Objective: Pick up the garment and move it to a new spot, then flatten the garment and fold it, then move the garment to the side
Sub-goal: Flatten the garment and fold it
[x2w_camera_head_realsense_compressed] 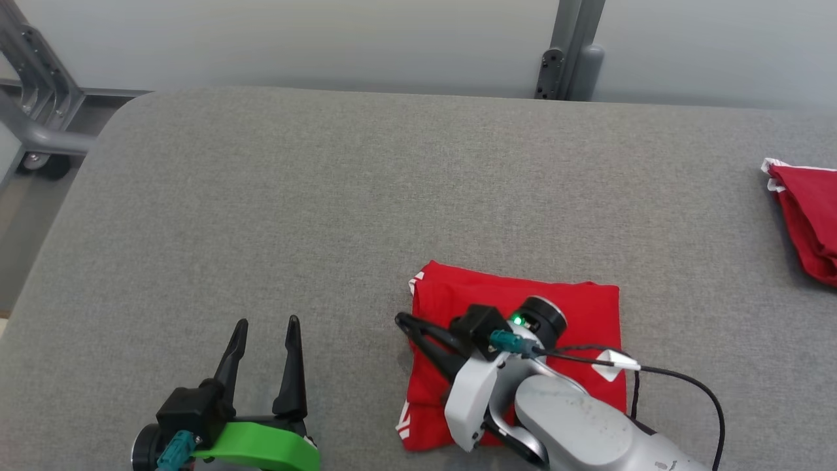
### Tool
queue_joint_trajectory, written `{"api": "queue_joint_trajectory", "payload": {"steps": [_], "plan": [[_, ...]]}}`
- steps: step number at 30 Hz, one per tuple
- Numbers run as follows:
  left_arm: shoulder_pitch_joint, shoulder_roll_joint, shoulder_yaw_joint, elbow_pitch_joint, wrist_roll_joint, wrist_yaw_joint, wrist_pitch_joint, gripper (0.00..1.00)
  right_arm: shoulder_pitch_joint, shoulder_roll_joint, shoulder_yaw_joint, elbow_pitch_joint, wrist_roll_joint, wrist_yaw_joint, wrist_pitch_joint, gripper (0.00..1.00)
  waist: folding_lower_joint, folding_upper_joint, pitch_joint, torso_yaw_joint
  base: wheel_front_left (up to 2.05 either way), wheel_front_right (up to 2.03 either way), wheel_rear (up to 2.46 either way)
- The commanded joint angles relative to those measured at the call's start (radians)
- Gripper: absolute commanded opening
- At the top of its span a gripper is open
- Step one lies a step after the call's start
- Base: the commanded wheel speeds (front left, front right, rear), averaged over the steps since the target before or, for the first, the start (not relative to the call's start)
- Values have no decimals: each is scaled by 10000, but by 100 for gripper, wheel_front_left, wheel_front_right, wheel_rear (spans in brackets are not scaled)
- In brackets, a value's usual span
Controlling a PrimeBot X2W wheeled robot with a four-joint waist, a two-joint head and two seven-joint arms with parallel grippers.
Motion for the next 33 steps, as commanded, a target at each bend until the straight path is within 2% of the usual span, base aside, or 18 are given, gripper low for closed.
{"api": "queue_joint_trajectory", "payload": {"steps": [1,3,4,5,6,7,8,14,20,26,33], "plan": [[90,82,29,-40,96,34,-26,100,200,-45,-460,-259,-246,-5,-40,0,0,0,-117,-209,0,0,0],[97,106,51,-82,132,43,-25,100,481,-94,-1326,-741,-627,-5,-40,0,0,0,-188,-393,0,0,0],[99,120,40,-93,148,42,-26,100,656,-100,-1818,-1026,-722,-7,-40,4,0,0,-227,-486,0,0,0],[75,148,29,-122,184,54,-26,100,1001,-160,-2705,-1590,-1107,-5,-36,36,0,0,-304,-682,0,0,0],[46,162,45,-119,187,50,-27,100,1214,-181,-3134,-1864,-1281,-5,-34,47,0,0,-345,-789,0,0,0],[6,169,76,-124,193,57,-27,100,1449,-194,-3552,-2131,-1442,-5,-36,91,0,0,-379,-891,0,0,0],[-26,166,118,-128,182,77,-27,100,1676,-198,-3955,-2428,-1646,-5,-34,100,0,0,-410,-1001,0,0,0],[85,49,389,-149,289,155,-26,100,3139,-148,-5872,-3889,-2466,-5,-33,100,0,0,-616,-1630,0,0,0],[438,-123,710,-217,514,173,-28,100,4527,-60,-7190,-5035,-2783,-5,-35,100,0,0,-803,-2062,0,0,0],[852,-321,1042,-254,845,-2,-29,100,5349,-20,-7954,-5800,-2771,-5,-35,100,0,0,-840,-2246,0,0,0],[1194,-593,1488,-280,1066,-137,-27,100,5643,-21,-8202,-6143,-2605,-5,-35,100,0,0,-863,-2255,0,0,0]]}}
